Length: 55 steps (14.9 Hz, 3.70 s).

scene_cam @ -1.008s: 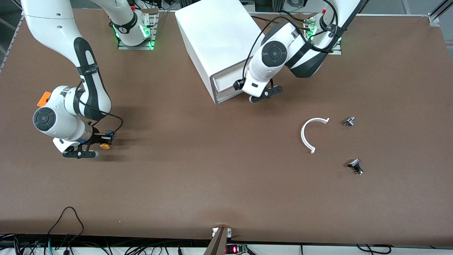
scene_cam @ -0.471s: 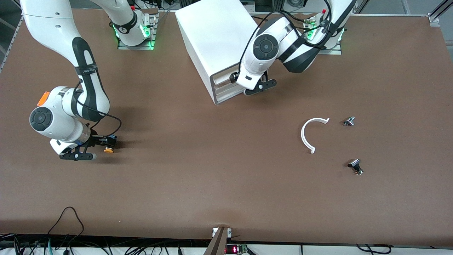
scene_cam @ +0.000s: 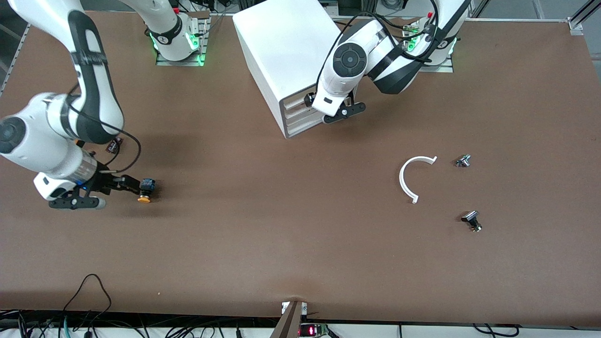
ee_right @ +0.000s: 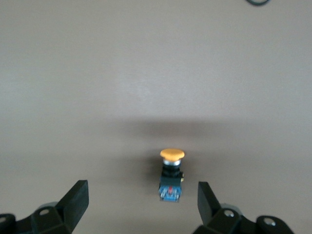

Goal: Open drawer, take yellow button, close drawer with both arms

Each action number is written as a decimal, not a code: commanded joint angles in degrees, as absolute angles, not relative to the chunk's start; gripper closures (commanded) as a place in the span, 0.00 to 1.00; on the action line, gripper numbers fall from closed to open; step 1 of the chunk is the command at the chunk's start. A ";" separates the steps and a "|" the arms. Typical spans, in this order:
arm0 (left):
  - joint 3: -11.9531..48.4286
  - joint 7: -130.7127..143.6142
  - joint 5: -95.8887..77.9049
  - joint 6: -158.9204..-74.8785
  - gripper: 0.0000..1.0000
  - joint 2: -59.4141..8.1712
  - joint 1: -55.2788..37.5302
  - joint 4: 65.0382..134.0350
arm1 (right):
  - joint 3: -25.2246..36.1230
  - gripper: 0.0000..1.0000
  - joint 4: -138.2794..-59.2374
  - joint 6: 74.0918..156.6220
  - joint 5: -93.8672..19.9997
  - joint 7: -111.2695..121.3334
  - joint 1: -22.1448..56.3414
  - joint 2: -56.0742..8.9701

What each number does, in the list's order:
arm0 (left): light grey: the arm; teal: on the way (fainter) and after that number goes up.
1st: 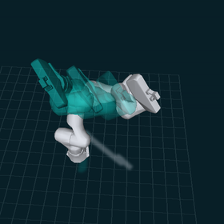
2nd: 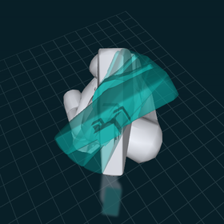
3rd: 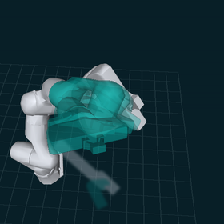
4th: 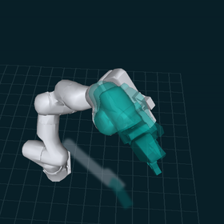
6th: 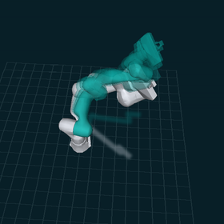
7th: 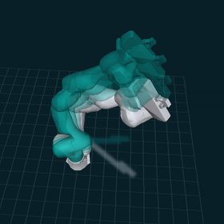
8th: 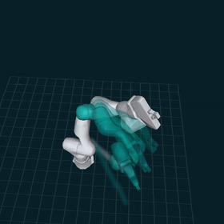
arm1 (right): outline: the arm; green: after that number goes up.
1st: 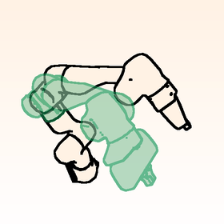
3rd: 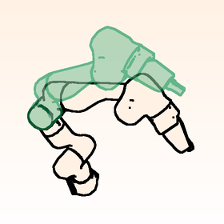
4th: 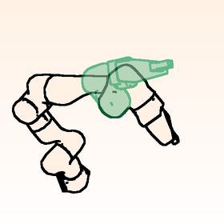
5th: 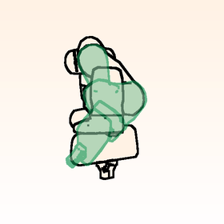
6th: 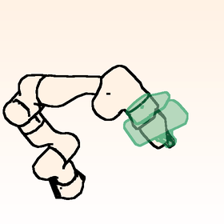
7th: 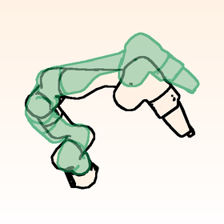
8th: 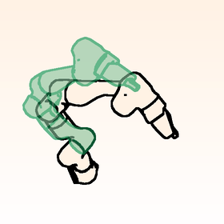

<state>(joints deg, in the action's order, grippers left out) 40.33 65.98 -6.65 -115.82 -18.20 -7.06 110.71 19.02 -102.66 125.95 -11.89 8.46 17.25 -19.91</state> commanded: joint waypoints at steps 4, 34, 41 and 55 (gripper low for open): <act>39.64 62.85 1.38 -112.94 0.01 -16.52 -1.95 104.95 | 18.98 0.01 -94.50 108.13 -7.13 8.96 17.75 -11.96; -2.02 -4.66 1.23 -100.11 0.01 2.02 -6.33 99.49 | -6.57 0.01 -80.33 86.22 1.50 -9.93 0.11 -4.66; -1.41 -5.80 2.10 -96.24 0.01 1.06 -5.01 98.44 | -7.21 0.01 -80.60 82.53 1.23 -10.37 -1.40 -1.50; -0.27 -5.71 3.69 -95.19 0.01 0.44 -5.71 96.06 | -6.94 0.01 -80.60 84.29 -1.49 -10.37 -1.49 -2.64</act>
